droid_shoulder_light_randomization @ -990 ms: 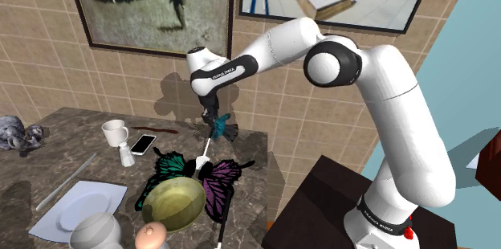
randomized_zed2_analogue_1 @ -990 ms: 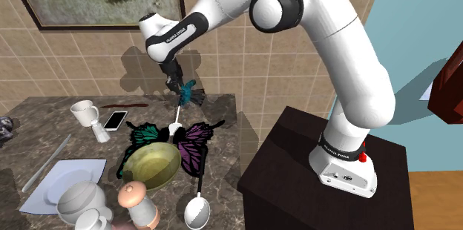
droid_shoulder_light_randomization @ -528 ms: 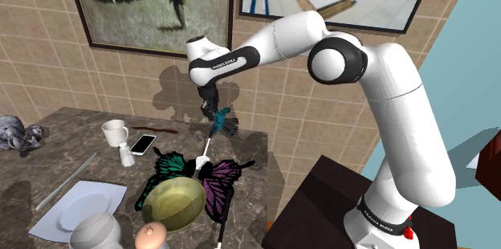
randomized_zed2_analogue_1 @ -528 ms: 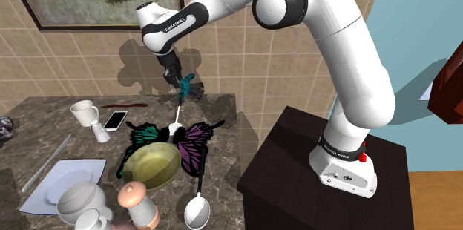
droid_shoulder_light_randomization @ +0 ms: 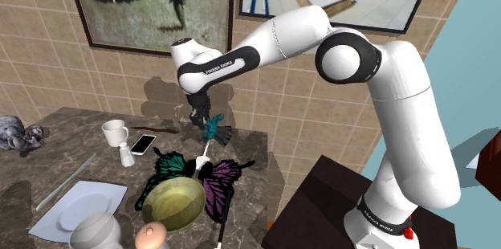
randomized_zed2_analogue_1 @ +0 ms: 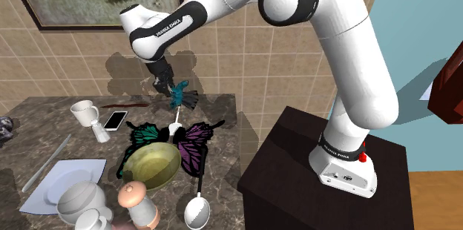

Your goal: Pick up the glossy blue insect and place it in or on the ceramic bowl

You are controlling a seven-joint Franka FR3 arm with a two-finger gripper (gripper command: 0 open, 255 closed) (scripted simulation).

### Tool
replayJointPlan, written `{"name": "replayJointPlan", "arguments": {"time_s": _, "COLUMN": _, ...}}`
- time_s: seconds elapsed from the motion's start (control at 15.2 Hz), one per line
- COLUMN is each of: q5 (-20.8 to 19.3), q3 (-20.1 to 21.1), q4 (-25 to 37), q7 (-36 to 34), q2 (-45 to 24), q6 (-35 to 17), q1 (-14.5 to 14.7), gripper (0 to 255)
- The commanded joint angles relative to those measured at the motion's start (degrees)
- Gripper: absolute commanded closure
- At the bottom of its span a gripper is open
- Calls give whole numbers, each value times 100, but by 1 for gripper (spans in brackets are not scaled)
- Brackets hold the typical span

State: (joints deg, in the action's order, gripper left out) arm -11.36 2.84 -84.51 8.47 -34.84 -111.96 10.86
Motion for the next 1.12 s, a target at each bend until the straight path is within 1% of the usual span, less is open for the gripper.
{"name": "replayJointPlan", "arguments": {"time_s": 0.0, "q5": 0, "q3": 52, "q4": -39, "q7": -202, "q2": 57, "q6": 49, "q1": 155, "gripper": 255}}
{"name": "replayJointPlan", "arguments": {"time_s": 0.26, "q5": 0, "q3": 171, "q4": -75, "q7": -638, "q2": 96, "q6": 121, "q1": 492, "gripper": 255}}
{"name": "replayJointPlan", "arguments": {"time_s": 0.53, "q5": 3, "q3": 289, "q4": 18, "q7": -1067, "q2": 56, "q6": 238, "q1": 836, "gripper": 255}}
{"name": "replayJointPlan", "arguments": {"time_s": 0.79, "q5": 6, "q3": 401, "q4": 243, "q7": -1484, "q2": -66, "q6": 401, "q1": 1187, "gripper": 255}}
{"name": "replayJointPlan", "arguments": {"time_s": 1.06, "q5": 7, "q3": 503, "q4": 612, "q7": -1886, "q2": -275, "q6": 614, "q1": 1549, "gripper": 255}}
